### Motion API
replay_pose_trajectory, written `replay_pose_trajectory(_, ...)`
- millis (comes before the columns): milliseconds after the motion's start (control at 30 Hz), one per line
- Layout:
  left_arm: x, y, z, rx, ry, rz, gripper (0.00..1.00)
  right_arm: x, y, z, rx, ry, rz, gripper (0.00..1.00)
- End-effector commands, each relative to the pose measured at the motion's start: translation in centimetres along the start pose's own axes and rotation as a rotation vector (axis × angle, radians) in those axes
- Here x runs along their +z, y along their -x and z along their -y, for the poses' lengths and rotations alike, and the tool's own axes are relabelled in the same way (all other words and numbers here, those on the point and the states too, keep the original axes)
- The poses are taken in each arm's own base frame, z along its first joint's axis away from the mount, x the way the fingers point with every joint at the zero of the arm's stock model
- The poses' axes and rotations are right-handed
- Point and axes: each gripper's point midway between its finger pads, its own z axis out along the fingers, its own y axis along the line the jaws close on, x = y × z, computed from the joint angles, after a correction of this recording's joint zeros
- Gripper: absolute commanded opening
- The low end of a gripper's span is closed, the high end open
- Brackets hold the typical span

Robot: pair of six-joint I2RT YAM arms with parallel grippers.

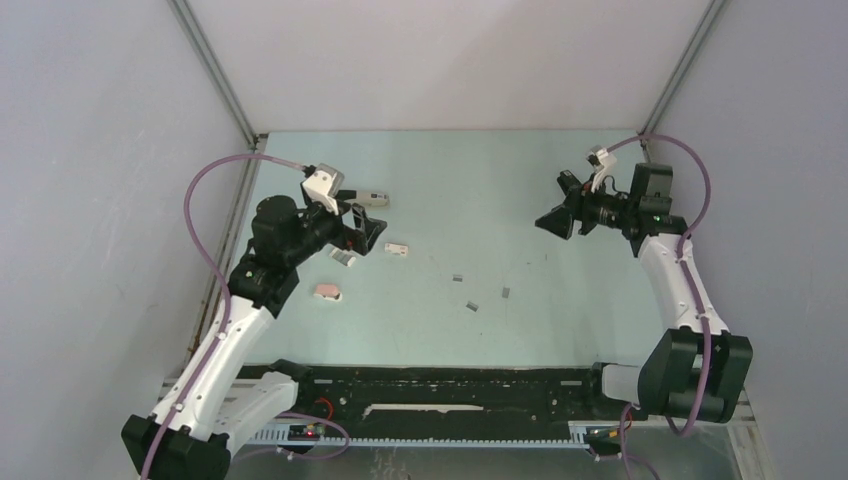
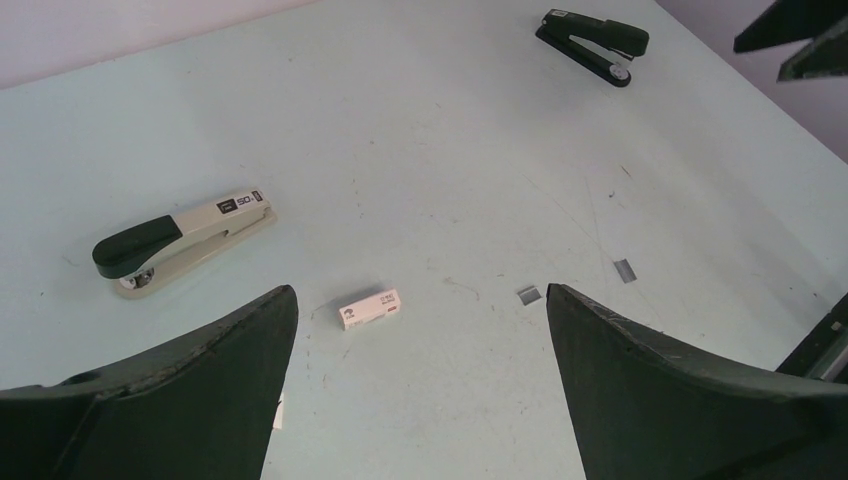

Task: Unload the staples from the stapler
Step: Place the stapler at the center of the board, then pick up the stapler from the center of the board.

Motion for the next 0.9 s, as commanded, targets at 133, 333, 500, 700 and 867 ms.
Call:
replay_pose_trajectory(133,0.8,-1.3,-1.5,0.007,0.050,-0.031,1.00,-0.8,2.3,-4.7,-0.021,0.264,0.118,0.78)
replay_pose_trajectory(333,2.3,-1.1,-2.4,-0.142,0.034,-0.013,1.00,-0.5,2.2,-5.0,-0.009,0.288,0.118,0.78)
replay_pose_trajectory(500,4.2,-1.1,-5.5,-0.444,0.100,-0.022,1.00,-0.4,2.1,-5.3,-0.012,0.299,0.113,0.78)
replay_pose_trajectory(700,6.7,-3.1,-9.6,-0.728,0.247,-0.063,1.00,0.0,1.8,-5.4,-0.014,0.306,0.104,0.78)
replay_pose_trajectory(867,9.0,-4.3,-12.2,-0.823,0.357,-0.103,1.00,0.5,1.5,-5.5,-0.015,0.310,0.093,0.78)
